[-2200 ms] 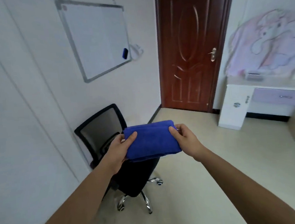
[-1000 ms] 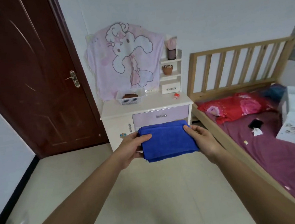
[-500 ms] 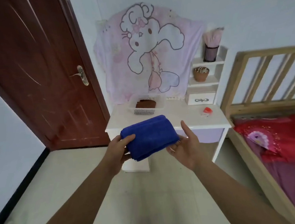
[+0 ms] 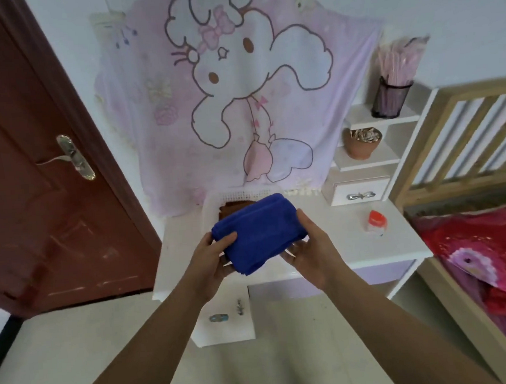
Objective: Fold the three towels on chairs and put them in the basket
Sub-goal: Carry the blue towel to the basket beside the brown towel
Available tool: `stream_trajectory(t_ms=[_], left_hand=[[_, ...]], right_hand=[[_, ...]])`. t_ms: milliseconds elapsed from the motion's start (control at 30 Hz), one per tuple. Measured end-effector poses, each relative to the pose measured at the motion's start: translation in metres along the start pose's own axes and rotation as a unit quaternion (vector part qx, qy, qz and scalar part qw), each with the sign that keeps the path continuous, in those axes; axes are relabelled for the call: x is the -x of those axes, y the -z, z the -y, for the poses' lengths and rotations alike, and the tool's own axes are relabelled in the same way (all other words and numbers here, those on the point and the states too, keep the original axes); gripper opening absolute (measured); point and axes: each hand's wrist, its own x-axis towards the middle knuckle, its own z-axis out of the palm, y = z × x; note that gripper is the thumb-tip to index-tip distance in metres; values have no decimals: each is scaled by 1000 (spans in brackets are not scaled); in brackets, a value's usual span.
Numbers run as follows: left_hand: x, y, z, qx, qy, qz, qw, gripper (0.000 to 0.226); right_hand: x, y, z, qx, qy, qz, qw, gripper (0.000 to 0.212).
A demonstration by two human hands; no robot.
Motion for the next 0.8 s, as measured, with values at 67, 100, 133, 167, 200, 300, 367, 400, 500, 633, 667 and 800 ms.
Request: stream_trajectory(t_ms=[67,100,133,167,200,300,367,400,500,633,667,800], left_hand=[[-38,-5,-12,-16,4,5,1000,47],[-54,-6,-16,-30,-1,6,1000,47],[-74,-7,-21,-45,-1,5,999,48],[-91,-6,-24,-59,-2,3,998,51],[-108,-5,-28,-72,-1,0,997,55],[-156,1,-36,-104,16,-29,994,58],[-181,5,-37,-114,32,-56,991,54],[-199,5,-35,-122,44,-68,989,52],[-234,4,-27,-122,70,-81,987,45],[-278,9,-2,-119,130,-62,982,45],[-293,15,5,-123,146,-45,980,51],[-330,23,14,-195,169,20,966,38]], right_hand=[[-38,6,13,35,2,-17,999,46],[-55,8,20,59,5,-20,998,49],[-77,14,27,79,7,-25,996,55],[-95,19,34,92,7,-26,995,59],[-114,25,41,103,3,-25,994,61],[-175,47,55,157,-38,11,987,66],[-207,54,63,192,-82,17,978,70],[-226,59,66,201,-100,10,974,69],[-267,64,69,220,-107,-4,970,59],[-302,60,69,231,-86,-72,967,51],[-312,61,68,234,-81,-94,964,49],[-333,69,70,270,-56,-157,949,44]])
